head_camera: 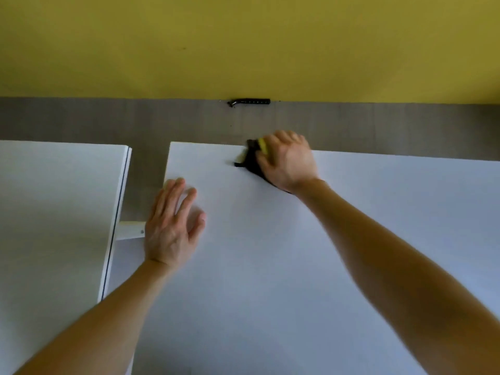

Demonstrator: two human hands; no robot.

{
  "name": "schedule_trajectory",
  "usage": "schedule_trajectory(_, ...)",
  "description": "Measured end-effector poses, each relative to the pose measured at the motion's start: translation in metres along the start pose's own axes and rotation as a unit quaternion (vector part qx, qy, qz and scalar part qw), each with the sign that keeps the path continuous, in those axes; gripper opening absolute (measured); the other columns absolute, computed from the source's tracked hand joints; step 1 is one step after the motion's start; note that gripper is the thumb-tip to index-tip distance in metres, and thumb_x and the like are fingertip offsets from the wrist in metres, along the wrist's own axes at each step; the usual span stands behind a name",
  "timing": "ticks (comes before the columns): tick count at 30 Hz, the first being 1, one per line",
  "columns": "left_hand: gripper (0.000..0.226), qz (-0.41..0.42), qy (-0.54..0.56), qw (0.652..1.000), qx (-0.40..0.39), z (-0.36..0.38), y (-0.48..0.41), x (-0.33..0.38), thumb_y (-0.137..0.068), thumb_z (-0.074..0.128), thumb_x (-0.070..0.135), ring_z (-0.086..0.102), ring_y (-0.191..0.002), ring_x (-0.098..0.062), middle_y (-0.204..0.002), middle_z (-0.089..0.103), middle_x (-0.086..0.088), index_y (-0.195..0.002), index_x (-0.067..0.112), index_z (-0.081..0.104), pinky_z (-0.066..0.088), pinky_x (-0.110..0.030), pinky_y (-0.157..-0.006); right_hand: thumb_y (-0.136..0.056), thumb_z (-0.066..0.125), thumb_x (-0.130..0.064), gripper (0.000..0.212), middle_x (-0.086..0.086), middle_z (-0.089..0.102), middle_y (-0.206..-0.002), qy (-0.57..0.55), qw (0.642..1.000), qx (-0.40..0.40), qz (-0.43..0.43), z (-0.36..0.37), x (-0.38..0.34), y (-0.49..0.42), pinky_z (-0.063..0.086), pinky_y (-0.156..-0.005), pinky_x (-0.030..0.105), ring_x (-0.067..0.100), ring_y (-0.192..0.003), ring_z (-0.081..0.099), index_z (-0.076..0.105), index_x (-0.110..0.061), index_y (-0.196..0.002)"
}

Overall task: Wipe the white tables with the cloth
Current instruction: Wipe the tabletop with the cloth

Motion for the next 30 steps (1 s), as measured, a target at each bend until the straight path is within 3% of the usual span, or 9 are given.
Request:
schedule_trajectory(4,0.062,-0.032,-0.084,0.991,-0.097,-0.011,-0.009,0.015,-0.11,0.043,0.049,0.033,-0.16,-0.04,-0.17,0.039,-0.022,-0.148,0.002,0.057,0.039,-0.056,-0.125,-0.101,0.049,-0.054,0.046,0.015,0.066,-0.116,0.063,0.991,0.01,0.12,-0.072,0.151,0.081,0.045,-0.099,0.049,0.042,-0.108,0.059,0.066,-0.016,-0.119)
schedule_trajectory(7,0.081,-0.089,-0.122,0.966,-0.212,-0.02,-0.028,0.04,-0.103,0.037,0.067,0.032,-0.157,-0.045,-0.169,0.033,-0.026,-0.152,0.003,0.046,0.039,-0.059,-0.124,-0.097,0.046,-0.06,0.055,0.021,0.063,-0.109,0.101,0.968,0.026,0.227,-0.075,0.163,0.096,0.041,-0.112,0.054,0.044,-0.106,0.057,0.068,-0.012,-0.112)
schedule_trajectory(9,0.101,-0.104,-0.098,0.952,-0.272,-0.027,-0.039,0.061,-0.094,0.052,0.08,0.022,-0.163,-0.043,-0.178,0.015,-0.019,-0.168,0.016,0.026,0.038,-0.059,-0.125,-0.097,0.045,-0.067,0.059,0.018,0.063,-0.104,0.085,0.977,0.008,0.195,-0.057,0.114,0.07,0.04,-0.109,0.053,0.039,-0.103,0.056,0.069,-0.014,-0.106)
schedule_trajectory(11,0.122,-0.09,-0.08,0.939,-0.321,-0.029,-0.047,0.085,-0.083,0.063,0.087,0.008,-0.167,-0.038,-0.182,-0.002,-0.01,-0.173,0.027,0.005,0.035,-0.058,-0.128,-0.099,0.04,-0.072,0.062,0.013,0.064,-0.107,0.056,0.994,-0.032,0.089,-0.03,0.044,0.033,0.041,-0.104,0.051,0.036,-0.104,0.058,0.068,-0.018,-0.108)
schedule_trajectory(14,0.141,-0.068,-0.13,0.913,-0.381,-0.029,-0.057,0.129,-0.073,0.068,0.093,-0.006,-0.168,-0.036,-0.181,-0.013,-0.009,-0.172,0.027,-0.008,0.025,-0.062,-0.132,-0.102,0.041,-0.07,0.056,0.009,0.066,-0.115,0.018,0.996,-0.093,-0.001,-0.006,-0.027,-0.007,0.042,-0.102,0.048,0.034,-0.111,0.061,0.066,-0.022,-0.117)
schedule_trajectory(19,0.156,-0.051,-0.11,0.901,-0.417,-0.014,-0.073,0.196,-0.062,0.085,0.085,-0.009,-0.167,-0.042,-0.18,-0.018,-0.011,-0.169,0.035,-0.016,0.025,-0.069,-0.128,-0.104,0.046,-0.064,0.054,0.007,0.065,-0.125,-0.031,0.997,-0.059,-0.025,-0.029,0.054,0.023,0.045,-0.102,0.045,0.031,-0.117,0.06,0.065,-0.024,-0.136)
schedule_trajectory(25,0.159,-0.034,-0.12,0.9,-0.418,-0.005,-0.069,0.197,-0.061,0.083,0.087,-0.011,-0.165,-0.049,-0.177,-0.023,-0.015,-0.167,0.032,-0.022,0.029,-0.069,-0.127,-0.101,0.05,-0.062,0.049,0.008,0.066,-0.114,0.051,0.99,0.005,0.131,-0.105,0.242,0.118,0.041,-0.102,0.046,0.039,-0.109,0.058,0.069,-0.021,-0.12)
schedule_trajectory(28,0.159,-0.037,-0.125,0.897,-0.422,-0.004,-0.071,0.199,-0.062,0.084,0.086,-0.012,-0.164,-0.05,-0.177,-0.024,-0.017,-0.167,0.032,-0.022,0.028,-0.069,-0.127,-0.096,0.055,-0.062,0.049,0.013,0.067,-0.101,0.092,0.966,0.023,0.239,-0.091,0.217,0.112,0.041,-0.108,0.049,0.039,-0.101,0.057,0.074,-0.017,-0.098)
schedule_trajectory(30,0.159,-0.039,-0.126,0.895,-0.427,-0.005,-0.071,0.2,-0.062,0.084,0.086,-0.013,-0.164,-0.049,-0.177,-0.024,-0.017,-0.167,0.032,-0.022,0.028,-0.069,-0.127,-0.097,0.052,-0.065,0.052,0.011,0.067,-0.097,0.062,0.978,0.015,0.2,-0.066,0.153,0.077,0.043,-0.1,0.048,0.036,-0.098,0.06,0.074,-0.018,-0.093)
Point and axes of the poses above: each hand's wrist, its own y-axis away from the middle knuckle, its own z-axis out of the palm, x = y × z, the point moved 1 cm from there along -y, towards the middle knuckle
